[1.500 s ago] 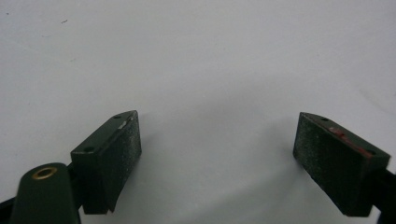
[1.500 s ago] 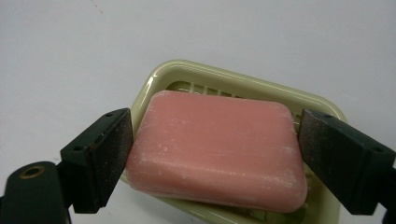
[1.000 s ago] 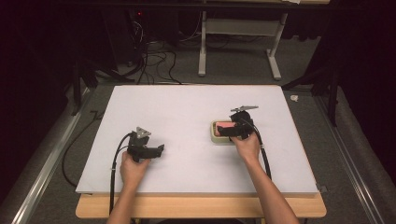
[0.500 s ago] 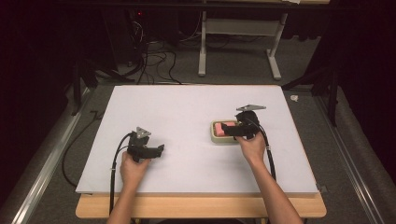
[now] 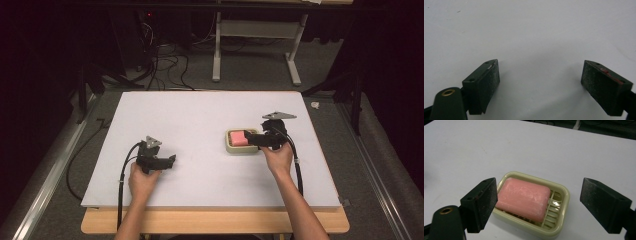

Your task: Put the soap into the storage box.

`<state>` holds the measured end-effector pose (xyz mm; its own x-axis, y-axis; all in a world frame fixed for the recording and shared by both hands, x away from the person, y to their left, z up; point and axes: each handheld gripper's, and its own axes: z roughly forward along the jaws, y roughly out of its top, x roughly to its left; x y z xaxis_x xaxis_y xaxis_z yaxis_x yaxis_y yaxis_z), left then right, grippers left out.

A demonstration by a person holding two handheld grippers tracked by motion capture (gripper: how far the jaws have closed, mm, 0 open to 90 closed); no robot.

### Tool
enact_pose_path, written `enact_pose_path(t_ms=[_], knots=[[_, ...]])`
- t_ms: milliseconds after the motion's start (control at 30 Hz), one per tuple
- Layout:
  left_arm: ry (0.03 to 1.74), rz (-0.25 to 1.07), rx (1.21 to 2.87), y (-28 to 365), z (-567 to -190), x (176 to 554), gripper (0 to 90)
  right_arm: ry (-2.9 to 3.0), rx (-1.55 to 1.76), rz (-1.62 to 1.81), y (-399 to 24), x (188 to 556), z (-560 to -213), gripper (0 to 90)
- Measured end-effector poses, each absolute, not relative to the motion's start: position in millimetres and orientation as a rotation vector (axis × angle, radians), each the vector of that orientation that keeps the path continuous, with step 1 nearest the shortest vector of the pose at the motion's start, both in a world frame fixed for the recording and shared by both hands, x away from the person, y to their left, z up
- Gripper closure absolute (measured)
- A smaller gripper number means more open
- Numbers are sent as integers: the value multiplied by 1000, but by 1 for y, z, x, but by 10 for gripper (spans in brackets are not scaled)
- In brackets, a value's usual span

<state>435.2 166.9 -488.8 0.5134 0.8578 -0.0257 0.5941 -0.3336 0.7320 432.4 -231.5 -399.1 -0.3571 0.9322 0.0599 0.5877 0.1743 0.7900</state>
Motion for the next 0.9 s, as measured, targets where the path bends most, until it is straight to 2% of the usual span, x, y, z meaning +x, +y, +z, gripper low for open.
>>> enact_pose_path(t_ms=[900], knots=[[1183,491,2054,166,-489,435,157,1927,1453,1097,-270,408,-392,179]])
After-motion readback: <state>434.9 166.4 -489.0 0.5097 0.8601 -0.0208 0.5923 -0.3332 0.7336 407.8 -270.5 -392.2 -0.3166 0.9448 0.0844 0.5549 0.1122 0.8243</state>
